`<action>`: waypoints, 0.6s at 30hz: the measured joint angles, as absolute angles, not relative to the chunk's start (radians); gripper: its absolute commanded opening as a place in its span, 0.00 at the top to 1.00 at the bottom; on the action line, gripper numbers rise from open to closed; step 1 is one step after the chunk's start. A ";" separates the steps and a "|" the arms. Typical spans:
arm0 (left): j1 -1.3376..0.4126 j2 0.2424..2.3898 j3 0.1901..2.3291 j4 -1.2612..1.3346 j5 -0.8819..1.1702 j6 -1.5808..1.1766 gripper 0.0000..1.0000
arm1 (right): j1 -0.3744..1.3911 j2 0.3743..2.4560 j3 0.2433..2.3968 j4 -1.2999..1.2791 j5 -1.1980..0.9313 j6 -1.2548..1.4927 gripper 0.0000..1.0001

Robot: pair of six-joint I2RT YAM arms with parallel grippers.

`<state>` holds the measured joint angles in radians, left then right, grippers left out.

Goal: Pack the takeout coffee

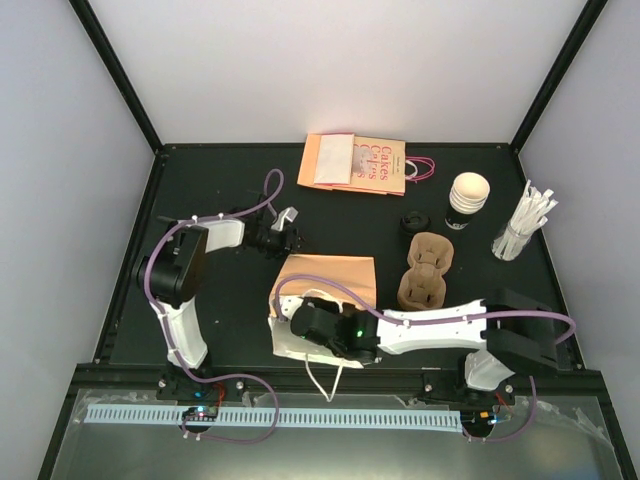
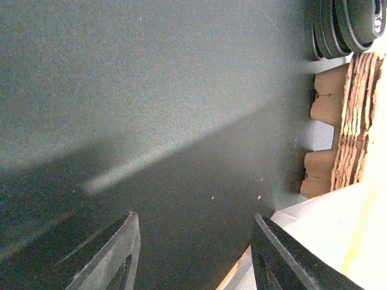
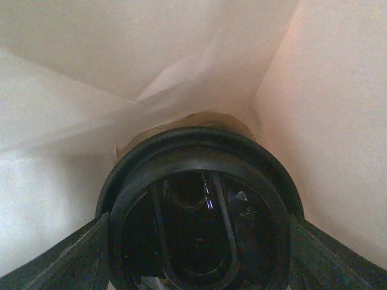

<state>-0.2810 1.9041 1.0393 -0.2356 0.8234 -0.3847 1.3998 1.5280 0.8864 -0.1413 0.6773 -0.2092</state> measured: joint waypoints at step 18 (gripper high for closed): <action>-0.281 1.832 0.963 -0.178 0.836 -0.422 0.50 | 1.409 1.650 0.941 -0.099 0.737 -0.282 0.62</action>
<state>-0.2810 1.8324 0.9634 -0.1780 0.8356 -0.4217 1.4090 1.6501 0.9409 -0.0986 0.7368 -0.2825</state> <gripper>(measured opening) 0.502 0.739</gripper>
